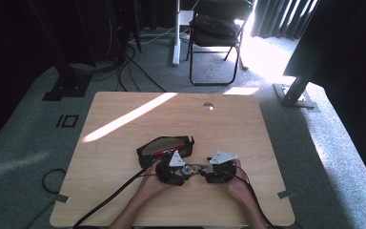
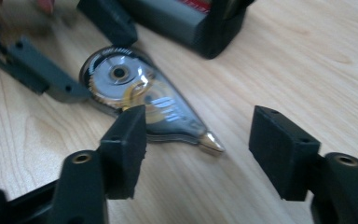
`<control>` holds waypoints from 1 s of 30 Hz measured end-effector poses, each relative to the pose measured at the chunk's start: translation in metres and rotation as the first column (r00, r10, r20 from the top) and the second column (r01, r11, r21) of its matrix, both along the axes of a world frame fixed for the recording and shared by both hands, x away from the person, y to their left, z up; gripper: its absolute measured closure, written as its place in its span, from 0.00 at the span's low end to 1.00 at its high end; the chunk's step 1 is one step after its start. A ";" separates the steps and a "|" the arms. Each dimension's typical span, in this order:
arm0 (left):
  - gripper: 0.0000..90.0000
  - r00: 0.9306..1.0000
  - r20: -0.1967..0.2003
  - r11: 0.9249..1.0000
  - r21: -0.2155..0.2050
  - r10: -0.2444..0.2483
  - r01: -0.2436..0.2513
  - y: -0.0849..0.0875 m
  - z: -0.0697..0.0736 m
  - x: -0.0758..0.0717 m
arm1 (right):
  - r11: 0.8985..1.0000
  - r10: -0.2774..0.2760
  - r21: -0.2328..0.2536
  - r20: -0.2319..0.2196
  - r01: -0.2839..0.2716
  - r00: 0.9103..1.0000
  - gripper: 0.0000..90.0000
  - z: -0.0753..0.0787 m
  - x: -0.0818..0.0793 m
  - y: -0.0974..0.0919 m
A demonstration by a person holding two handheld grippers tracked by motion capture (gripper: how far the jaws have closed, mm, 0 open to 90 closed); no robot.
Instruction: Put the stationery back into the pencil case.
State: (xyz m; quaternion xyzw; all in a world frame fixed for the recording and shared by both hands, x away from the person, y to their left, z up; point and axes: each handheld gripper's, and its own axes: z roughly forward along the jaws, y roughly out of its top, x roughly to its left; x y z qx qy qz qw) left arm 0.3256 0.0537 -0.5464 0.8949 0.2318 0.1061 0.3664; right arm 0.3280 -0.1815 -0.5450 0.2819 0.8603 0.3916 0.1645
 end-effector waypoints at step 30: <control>0.43 1.000 0.029 1.000 0.029 0.005 -0.006 -0.020 -0.004 0.009 | 0.988 -0.138 0.066 -0.051 0.141 0.989 0.47 -0.006 0.013 -0.017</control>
